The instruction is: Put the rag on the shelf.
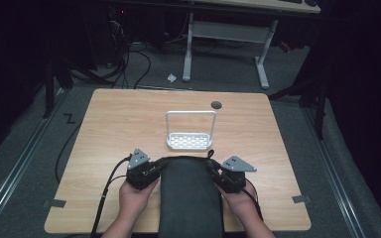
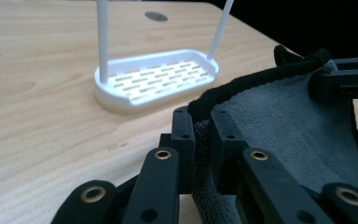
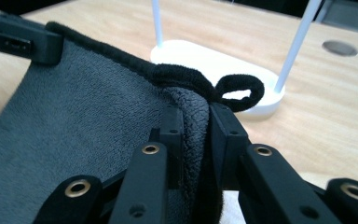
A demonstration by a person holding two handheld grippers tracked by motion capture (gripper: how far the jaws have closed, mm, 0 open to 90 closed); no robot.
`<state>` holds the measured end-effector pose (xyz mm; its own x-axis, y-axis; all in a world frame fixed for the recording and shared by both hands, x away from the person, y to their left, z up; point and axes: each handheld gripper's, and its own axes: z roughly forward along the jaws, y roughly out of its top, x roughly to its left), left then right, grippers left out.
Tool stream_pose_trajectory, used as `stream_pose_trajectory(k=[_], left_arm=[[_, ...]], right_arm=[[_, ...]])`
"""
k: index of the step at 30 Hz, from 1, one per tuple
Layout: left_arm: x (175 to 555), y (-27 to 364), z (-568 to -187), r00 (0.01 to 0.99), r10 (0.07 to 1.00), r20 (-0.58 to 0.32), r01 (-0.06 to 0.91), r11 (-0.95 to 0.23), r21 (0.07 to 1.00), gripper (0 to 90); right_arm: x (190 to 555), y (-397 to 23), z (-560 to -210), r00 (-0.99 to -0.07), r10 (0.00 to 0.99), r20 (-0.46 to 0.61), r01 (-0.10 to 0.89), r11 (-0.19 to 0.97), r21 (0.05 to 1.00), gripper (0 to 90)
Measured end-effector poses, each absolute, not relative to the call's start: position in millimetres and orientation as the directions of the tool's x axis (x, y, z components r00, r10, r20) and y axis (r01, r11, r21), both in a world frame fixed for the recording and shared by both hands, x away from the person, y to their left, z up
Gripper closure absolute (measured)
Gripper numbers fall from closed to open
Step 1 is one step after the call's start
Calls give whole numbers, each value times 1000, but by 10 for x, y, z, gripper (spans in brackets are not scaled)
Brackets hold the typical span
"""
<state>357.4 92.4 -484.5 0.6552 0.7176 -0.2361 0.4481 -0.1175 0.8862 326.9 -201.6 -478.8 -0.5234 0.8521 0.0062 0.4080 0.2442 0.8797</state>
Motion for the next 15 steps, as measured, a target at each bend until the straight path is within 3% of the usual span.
stream_pose_trajectory(k=[15], left_arm=[[3687, 935, -4346, 666, 723, -182, 344, -81, 936, 817]], right_arm=[[3371, -2012, -4331, -509, 860, -40, 293, 217, 931, 774]])
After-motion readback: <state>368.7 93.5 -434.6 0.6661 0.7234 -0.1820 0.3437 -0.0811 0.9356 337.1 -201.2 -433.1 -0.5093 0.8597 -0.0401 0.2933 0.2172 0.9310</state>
